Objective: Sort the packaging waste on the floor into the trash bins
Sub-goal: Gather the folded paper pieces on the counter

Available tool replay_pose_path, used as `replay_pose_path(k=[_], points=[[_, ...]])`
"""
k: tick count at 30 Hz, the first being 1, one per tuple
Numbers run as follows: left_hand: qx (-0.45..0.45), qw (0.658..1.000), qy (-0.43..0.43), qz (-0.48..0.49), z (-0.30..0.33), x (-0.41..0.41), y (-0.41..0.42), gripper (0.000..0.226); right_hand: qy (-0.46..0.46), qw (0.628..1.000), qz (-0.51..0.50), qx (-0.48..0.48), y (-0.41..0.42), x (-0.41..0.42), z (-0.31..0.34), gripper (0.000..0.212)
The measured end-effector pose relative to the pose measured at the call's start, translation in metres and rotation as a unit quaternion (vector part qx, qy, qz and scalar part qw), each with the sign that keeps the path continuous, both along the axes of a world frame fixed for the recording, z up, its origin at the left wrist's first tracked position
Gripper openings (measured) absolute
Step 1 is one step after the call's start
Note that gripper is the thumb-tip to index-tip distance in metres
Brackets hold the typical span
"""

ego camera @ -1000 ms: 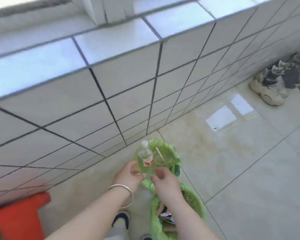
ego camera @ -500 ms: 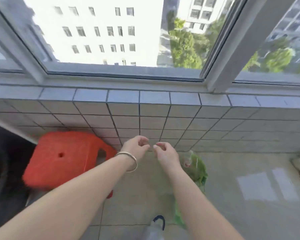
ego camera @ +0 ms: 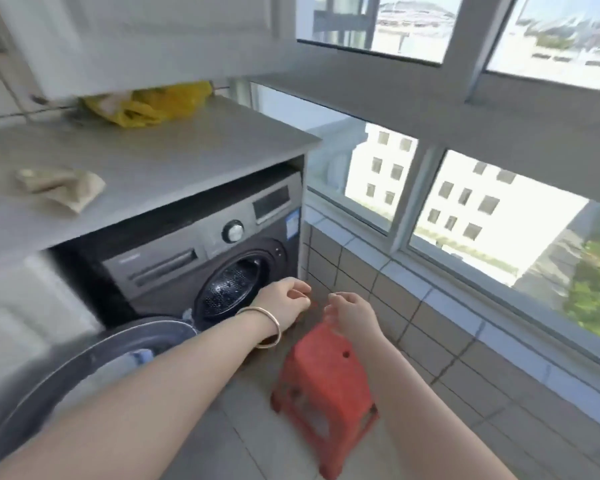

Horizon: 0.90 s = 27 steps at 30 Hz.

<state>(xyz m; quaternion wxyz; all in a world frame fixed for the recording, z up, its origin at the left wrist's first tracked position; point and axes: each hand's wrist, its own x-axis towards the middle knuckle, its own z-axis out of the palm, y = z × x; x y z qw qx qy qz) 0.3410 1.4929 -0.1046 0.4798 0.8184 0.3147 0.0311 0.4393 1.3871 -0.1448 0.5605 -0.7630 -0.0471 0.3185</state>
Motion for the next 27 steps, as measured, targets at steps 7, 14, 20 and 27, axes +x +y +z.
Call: replay_pose_path(k=[7,14,20,27], points=[[0.018,0.983,-0.020,0.183,0.031,-0.092,0.130,0.023,-0.122,0.971,0.206,-0.024,0.172,-0.057,0.046,0.019],[0.075,0.966,-0.057,0.242,0.059,-0.173,0.256,0.023,-0.261,0.927,0.268,0.001,0.308,-0.128,0.093,0.037],[0.155,0.950,-0.053,0.267,0.075,-0.190,0.346,0.019,-0.419,0.863,0.282,-0.026,0.386,-0.152,0.104,0.054],[0.105,0.944,-0.104,0.294,0.075,-0.165,0.417,0.031,-0.467,0.816,0.327,-0.097,0.444,-0.142,0.100,0.073]])
